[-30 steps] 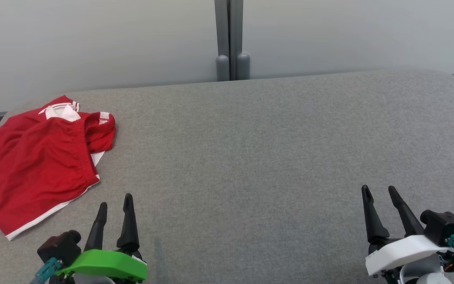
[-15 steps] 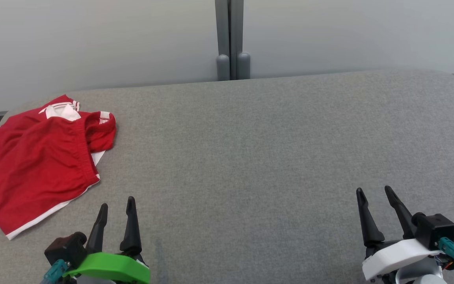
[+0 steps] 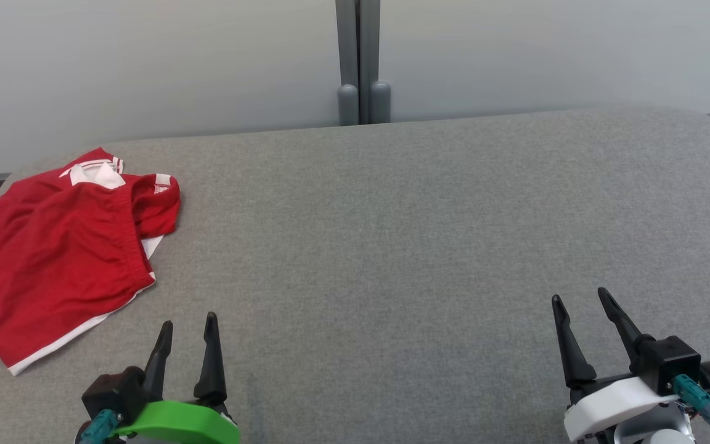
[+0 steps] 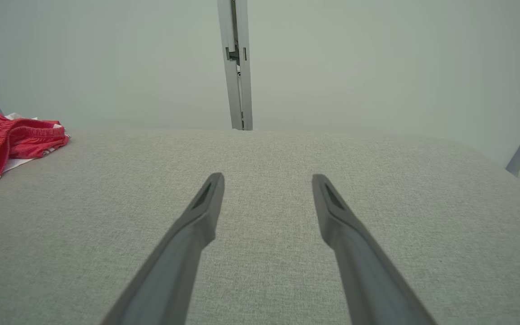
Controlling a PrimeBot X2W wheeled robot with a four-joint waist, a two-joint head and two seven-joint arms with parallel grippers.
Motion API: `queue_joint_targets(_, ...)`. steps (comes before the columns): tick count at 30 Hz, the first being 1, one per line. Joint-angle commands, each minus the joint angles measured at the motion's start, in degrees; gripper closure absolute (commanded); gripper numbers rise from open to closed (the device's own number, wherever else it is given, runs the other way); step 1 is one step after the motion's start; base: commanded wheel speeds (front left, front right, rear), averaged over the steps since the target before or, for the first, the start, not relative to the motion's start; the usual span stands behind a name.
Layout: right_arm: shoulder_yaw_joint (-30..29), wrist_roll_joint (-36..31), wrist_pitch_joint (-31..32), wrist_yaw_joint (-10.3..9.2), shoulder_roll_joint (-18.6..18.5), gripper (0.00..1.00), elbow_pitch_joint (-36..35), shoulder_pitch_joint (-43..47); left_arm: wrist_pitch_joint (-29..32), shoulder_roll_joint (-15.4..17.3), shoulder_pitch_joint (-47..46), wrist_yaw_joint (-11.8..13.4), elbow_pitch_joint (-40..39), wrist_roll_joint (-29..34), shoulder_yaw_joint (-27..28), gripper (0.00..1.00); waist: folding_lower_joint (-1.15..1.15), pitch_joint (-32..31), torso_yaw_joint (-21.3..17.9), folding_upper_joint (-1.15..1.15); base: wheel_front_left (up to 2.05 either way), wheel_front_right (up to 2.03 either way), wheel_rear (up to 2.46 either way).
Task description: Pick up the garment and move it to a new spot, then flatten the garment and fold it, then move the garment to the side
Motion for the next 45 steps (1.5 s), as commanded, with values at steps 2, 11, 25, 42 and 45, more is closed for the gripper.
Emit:
queue_joint_targets(2,-0.11,-1.27,-0.63,0.0,-0.34,0.0,-0.33,0.6,-0.6,0.45,0.67,0.09,0.44,1.47,-0.26,0.0,0.0,0.02,-0.05,0.0,0.0,0.0,0.0)
queue_joint_targets(11,0.05,-3.91,-1.49,0.0,-0.37,0.0,-0.25,0.9,-1.56,0.48,0.94,0.34,1.19,3.87,-0.78,0.0,0.0,-0.03,-0.27,0.0,0.0,0.0,0.0)
queue_joint_targets(25,0.18,-2.88,-1.51,0.0,-0.37,0.0,0.23,1.01,-1.4,0.46,1.08,0.33,1.69,3.43,-0.28,0.0,0.0,-0.12,-0.31,0.0,0.0,0.0,0.0)
queue_joint_targets(42,-0.98,-2.54,-1.49,-0.01,-0.33,0.0,-0.31,1.65,-1.4,0.46,0.7,0.76,0.91,4.54,0.14,0.0,0.0,0.0,6.92,0.0,0.0,0.0,0.0)
queue_joint_targets(45,-1.1,-2.33,-1.45,-0.01,-0.33,0.0,-0.37,1.55,-1.4,0.46,0.62,0.72,0.78,5.02,0.49,0.0,0.0,0.24,10.31,0.0,0.0,0.0,0.0)
